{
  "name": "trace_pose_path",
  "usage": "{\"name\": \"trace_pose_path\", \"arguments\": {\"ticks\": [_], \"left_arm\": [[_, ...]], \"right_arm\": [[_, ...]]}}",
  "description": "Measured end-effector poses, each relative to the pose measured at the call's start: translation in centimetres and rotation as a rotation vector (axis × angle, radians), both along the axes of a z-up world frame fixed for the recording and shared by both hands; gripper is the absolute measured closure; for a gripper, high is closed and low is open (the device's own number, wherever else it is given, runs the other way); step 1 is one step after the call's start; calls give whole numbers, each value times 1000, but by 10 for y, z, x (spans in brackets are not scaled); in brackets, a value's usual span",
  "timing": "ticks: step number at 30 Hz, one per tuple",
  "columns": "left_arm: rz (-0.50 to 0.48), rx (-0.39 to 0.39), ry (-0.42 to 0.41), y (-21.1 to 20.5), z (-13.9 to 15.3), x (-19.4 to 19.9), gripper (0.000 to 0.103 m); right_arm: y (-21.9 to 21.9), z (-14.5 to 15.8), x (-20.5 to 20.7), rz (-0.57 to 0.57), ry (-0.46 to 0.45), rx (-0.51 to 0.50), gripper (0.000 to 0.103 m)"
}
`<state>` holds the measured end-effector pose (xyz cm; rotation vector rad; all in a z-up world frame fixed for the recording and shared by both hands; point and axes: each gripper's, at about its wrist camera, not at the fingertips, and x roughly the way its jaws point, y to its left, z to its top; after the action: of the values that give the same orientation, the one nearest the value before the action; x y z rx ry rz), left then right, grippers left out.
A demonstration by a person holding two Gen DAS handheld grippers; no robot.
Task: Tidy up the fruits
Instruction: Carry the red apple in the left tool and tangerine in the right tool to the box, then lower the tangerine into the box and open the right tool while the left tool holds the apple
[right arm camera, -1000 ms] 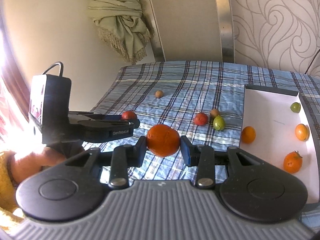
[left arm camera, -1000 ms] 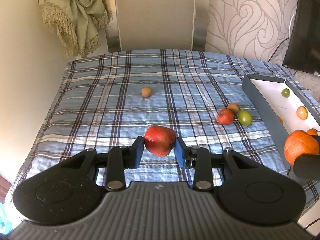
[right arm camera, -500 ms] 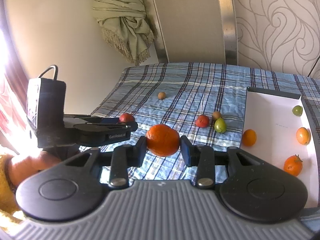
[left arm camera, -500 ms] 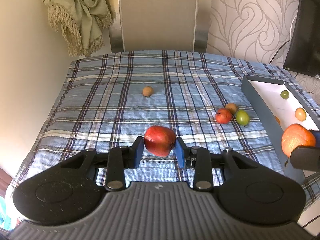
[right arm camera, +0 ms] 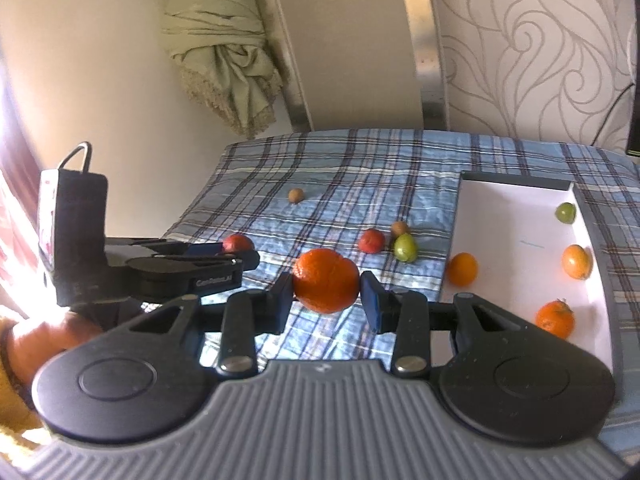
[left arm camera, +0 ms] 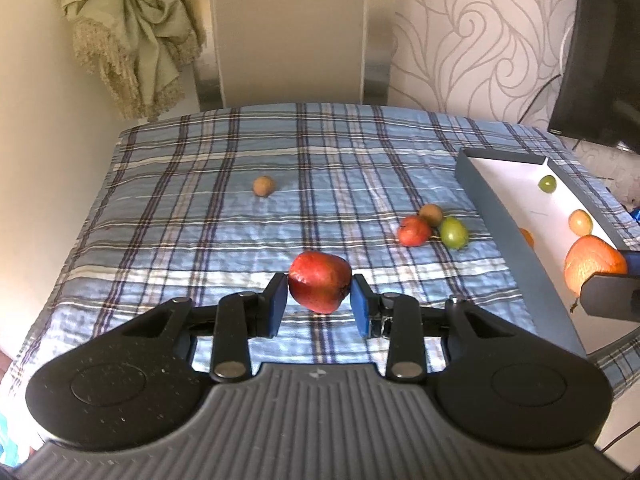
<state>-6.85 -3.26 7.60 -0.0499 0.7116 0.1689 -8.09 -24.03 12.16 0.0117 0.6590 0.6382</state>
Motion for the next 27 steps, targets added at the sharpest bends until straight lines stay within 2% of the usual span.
{"name": "trace_pose_path", "arguments": {"ticks": [14,20,27], "left_arm": [[-91,-14,-6,-31,0,10,63],[-106,-11,-11,-34,3,9,63],[-116,-4,-27,-34,8,5,63]], "right_arm": [[-42,-10,8,-143,14,-16,64],[-61,-24,24,-238,0,-73,63],[-75,-41,53,-296,9,-110,63]]}}
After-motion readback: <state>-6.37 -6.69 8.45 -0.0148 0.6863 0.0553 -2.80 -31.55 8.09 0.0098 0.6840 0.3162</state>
